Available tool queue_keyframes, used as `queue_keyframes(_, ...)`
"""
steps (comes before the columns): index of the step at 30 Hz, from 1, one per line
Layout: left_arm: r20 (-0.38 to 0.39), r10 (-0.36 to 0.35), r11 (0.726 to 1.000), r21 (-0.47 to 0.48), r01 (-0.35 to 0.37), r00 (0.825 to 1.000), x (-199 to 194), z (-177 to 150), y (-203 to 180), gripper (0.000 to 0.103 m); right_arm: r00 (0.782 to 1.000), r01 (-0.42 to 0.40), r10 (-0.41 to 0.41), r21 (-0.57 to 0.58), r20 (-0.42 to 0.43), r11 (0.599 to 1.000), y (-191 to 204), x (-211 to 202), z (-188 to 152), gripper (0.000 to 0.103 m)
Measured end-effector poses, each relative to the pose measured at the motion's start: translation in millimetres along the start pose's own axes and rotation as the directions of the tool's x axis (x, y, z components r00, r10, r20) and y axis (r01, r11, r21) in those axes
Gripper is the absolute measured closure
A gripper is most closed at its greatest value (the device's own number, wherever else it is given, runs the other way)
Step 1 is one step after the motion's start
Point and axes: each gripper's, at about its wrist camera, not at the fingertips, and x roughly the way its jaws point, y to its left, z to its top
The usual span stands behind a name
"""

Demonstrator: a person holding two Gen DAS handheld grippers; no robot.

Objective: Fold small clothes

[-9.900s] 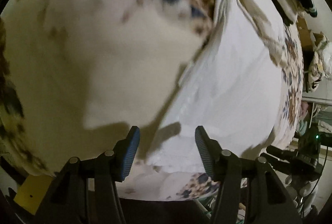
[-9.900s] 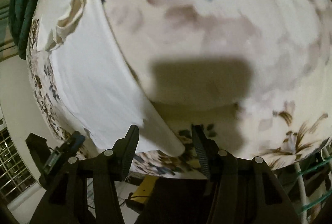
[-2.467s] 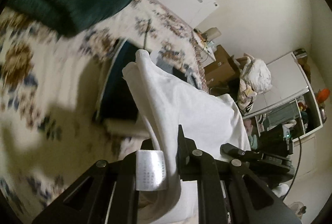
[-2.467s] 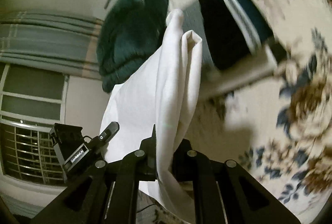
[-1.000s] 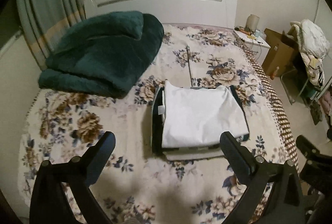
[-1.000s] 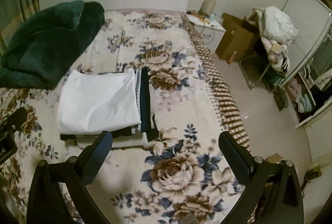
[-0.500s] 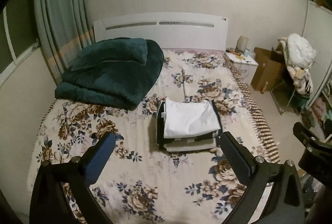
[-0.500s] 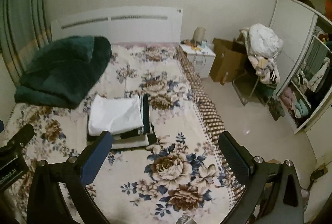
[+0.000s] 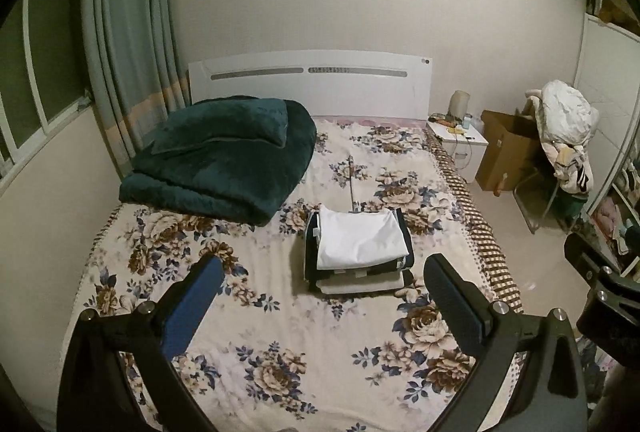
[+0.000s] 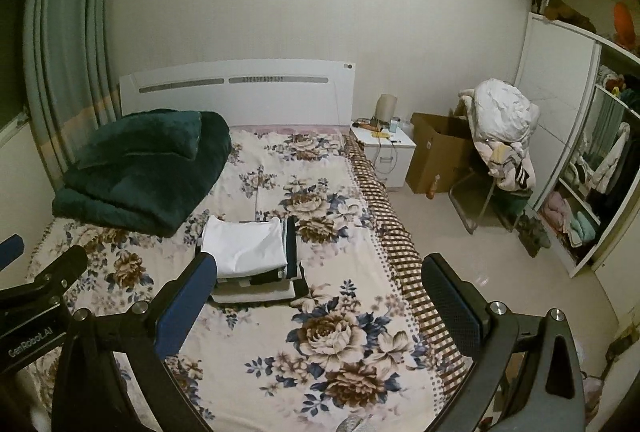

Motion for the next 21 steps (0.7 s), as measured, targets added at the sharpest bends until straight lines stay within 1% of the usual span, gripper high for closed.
queue_keyframes(6,0.02,-0.001,1.0,-0.01,0.002,1.0,-15.8,-1.4,3.5,0.0,1.0,-0.003,0.003,0.002,0.011,1.0,-1.0,-20.5,2.6,0.0)
queue_keyframes(9,0.016,0.001,1.0,-0.013,-0.001,1.0,-19.5,-3.0,4.3,0.0,1.0,-0.007,0.007,-0.001,0.013,1.0,-0.2,-28.4,5.6,0.0)
queue_keyframes(15,0.025,0.027,1.0,-0.002,-0.027,0.999,-29.5,-5.0,-0.5,0.0,1.0,-0.026,0.026,-0.008,0.01,1.0,2.2,-26.4,9.8,0.0)
queue_keyframes(17,0.03,0.025,1.0,-0.006,-0.025,0.999,-31.3,-4.6,-1.0,0.0,0.999,-0.031,0.032,-0.013,0.005,0.999,2.9,-19.3,11.5,0.0)
queue_keyframes(21,0.03,0.022,1.0,-0.008,-0.022,0.999,-32.6,-4.5,-1.4,0.0,0.999,-0.04,0.04,-0.014,-0.002,0.999,2.3,-18.7,10.7,0.0)
